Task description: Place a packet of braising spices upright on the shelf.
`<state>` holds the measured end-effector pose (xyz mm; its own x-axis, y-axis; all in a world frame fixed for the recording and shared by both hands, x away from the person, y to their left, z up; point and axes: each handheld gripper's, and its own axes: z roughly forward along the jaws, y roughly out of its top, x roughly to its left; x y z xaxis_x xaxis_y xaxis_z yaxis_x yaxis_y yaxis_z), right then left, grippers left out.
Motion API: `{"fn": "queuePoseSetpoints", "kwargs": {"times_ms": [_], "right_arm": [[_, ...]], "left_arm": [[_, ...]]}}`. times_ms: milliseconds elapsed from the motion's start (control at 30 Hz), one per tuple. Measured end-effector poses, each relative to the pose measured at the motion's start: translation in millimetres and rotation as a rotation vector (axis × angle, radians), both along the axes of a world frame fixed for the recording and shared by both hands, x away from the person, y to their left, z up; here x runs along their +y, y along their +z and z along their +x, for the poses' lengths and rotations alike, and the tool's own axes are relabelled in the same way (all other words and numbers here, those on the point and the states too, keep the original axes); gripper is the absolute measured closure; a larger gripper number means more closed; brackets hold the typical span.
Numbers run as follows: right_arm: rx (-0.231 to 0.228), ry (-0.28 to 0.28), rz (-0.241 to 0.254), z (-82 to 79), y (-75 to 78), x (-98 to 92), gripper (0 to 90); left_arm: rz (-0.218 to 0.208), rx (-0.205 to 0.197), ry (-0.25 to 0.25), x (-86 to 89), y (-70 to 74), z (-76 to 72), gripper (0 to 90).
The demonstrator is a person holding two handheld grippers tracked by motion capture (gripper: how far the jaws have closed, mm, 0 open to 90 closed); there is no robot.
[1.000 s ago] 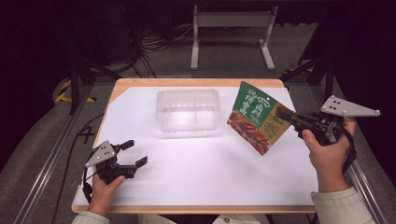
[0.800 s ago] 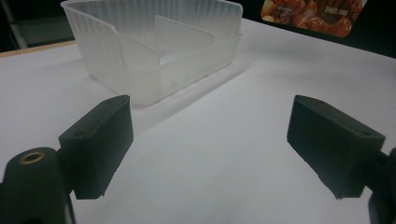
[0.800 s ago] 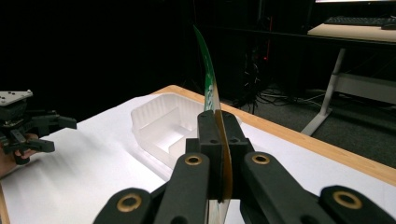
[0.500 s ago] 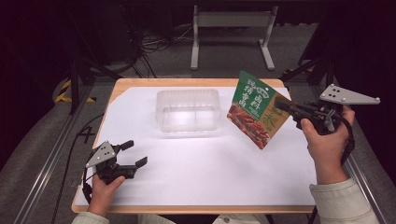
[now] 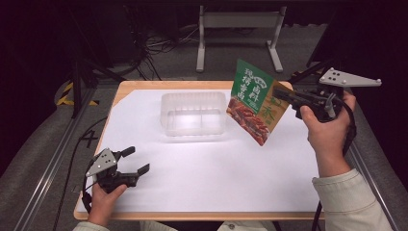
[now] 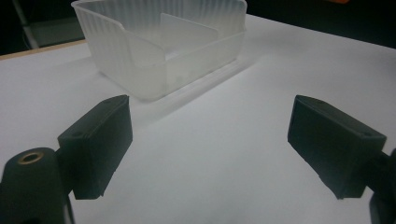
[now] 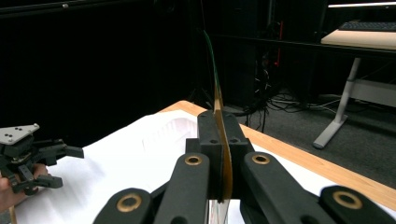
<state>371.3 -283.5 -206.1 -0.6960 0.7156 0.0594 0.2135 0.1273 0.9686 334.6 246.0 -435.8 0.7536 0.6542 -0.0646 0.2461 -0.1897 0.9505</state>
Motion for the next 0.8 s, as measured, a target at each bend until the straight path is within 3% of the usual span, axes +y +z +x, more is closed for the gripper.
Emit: {"fn": "queuePoseSetpoints", "kwargs": {"times_ms": [433, 800], "right_arm": [[0.008, 0.020, 0.016, 21.0, 16.3, 31.9, 90.0], [0.017, 0.021, 0.024, 43.7, 19.8, 58.9, 90.0]], "left_arm": [[-0.002, -0.001, -0.010, -2.8, 0.1, 4.2, 14.9], [-0.006, 0.002, -0.023, -5.4, 0.4, 8.6, 15.0]]}}
